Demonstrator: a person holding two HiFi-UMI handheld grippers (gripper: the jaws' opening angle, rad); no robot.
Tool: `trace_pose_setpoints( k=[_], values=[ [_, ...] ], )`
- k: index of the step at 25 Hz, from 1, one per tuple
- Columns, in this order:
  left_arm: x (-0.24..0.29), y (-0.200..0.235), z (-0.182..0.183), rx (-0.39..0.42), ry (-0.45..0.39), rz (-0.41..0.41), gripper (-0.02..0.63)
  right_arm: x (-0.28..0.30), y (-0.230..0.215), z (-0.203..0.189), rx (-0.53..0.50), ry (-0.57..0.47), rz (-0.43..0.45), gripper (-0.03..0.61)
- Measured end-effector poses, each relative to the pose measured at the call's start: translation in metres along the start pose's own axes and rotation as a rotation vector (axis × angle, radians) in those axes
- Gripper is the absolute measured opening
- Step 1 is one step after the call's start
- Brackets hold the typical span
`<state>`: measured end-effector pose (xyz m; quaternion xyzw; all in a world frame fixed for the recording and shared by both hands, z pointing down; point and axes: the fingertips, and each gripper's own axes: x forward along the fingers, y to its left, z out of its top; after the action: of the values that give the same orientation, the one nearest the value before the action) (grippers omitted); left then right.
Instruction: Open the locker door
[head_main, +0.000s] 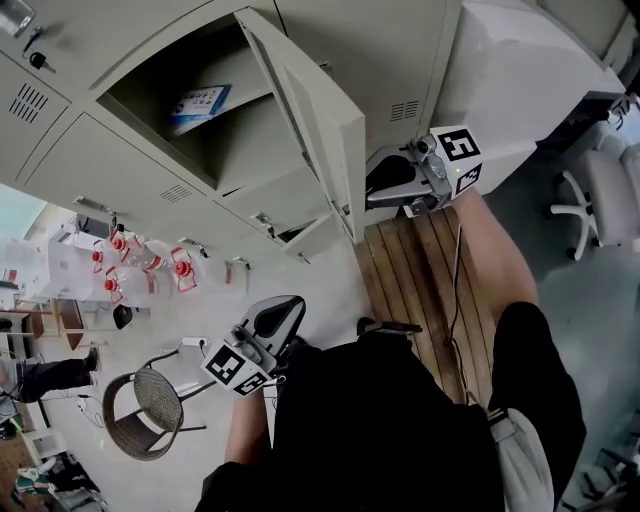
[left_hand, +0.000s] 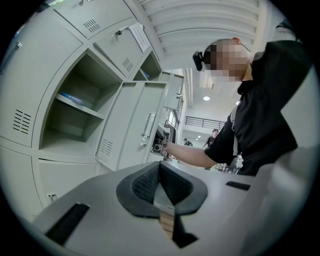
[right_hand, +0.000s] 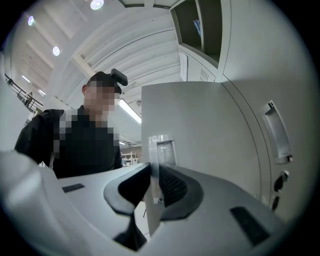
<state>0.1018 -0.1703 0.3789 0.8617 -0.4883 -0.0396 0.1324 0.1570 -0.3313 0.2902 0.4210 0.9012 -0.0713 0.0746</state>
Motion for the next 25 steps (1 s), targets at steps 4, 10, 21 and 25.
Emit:
trace_pose_setpoints(
  k=[4,10,21,25],
  values=[
    [0.001,-0.002,-0.001,-0.004,-0.007,-0.013,0.015,-0.004,0.0,0.002,-0.021,0.017,-0.046,0.064],
    [0.004,-0.003,-0.002,-0.013,-0.018,-0.04,0.015,-0.015,0.004,0.008,-0.053,-0.022,-0.168,0.071],
    [0.023,-0.004,0.005,-0.009,-0.045,-0.135,0.015,-0.042,0.029,0.049,-0.286,-0.14,-0.78,0.041],
    [0.028,-0.005,0.014,0.0,-0.068,-0.164,0.015,-0.024,0.053,0.055,-0.342,-0.114,-0.894,0.029]
  ],
)
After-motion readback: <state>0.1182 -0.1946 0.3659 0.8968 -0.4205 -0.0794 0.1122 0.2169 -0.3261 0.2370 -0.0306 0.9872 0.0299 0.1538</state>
